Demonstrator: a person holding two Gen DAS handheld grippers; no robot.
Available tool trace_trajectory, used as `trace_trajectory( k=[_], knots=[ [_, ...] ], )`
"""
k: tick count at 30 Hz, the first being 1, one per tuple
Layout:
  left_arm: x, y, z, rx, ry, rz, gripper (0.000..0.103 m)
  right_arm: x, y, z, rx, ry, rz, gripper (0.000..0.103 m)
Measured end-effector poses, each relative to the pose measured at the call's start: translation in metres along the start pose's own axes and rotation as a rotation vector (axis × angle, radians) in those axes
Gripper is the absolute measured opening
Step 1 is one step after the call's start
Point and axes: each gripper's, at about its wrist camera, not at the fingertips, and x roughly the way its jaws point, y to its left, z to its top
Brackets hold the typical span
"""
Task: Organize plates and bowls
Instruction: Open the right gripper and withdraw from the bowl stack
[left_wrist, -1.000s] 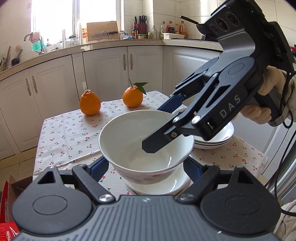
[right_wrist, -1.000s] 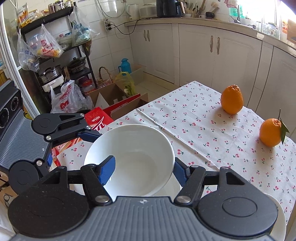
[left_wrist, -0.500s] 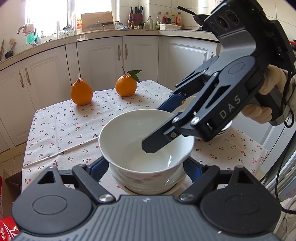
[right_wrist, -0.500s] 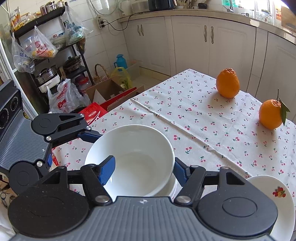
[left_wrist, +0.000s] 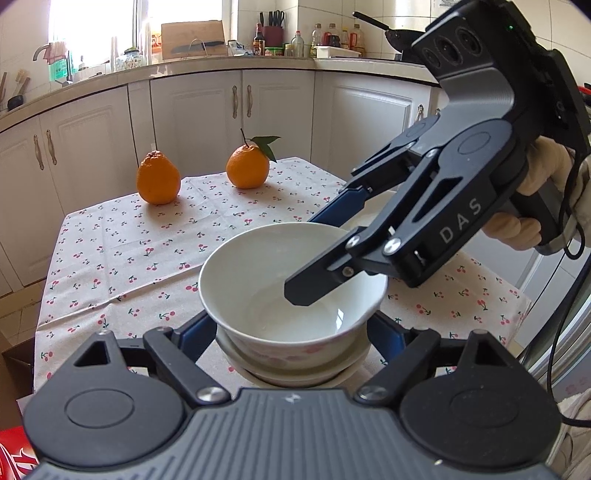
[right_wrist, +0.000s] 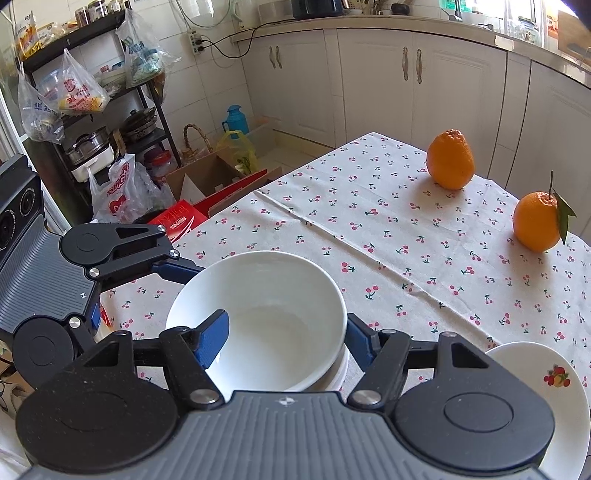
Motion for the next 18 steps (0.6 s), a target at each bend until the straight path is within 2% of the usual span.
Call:
trace_trajectory(
  k=[2,5,9,13,18],
  knots=[
    [0.001,0.001,0.000,-0.006,0.004,-0.005,0.091,0.001,0.002,-0.001,-0.010,0.000,-0.012,0.074],
    [-0.001,-0.001,-0.001,0.014,-0.014,0.004,0.097,0.000,0.004,-0.002,-0.025,-0.010,-0.009,0.083],
    [-0.006,-0.002,-0.001,0.026,-0.023,0.003,0.099,-0.002,0.010,-0.005,-0.051,-0.021,-0.037,0.093],
    [-0.009,-0.001,-0.006,0.023,-0.010,0.002,0.100,-0.001,0.018,-0.011,-0.076,-0.022,-0.059,0.098],
    [-0.014,0.003,-0.014,0.008,-0.005,-0.002,0.100,-0.002,0.022,-0.018,-0.095,-0.033,-0.089,0.099]
  ],
)
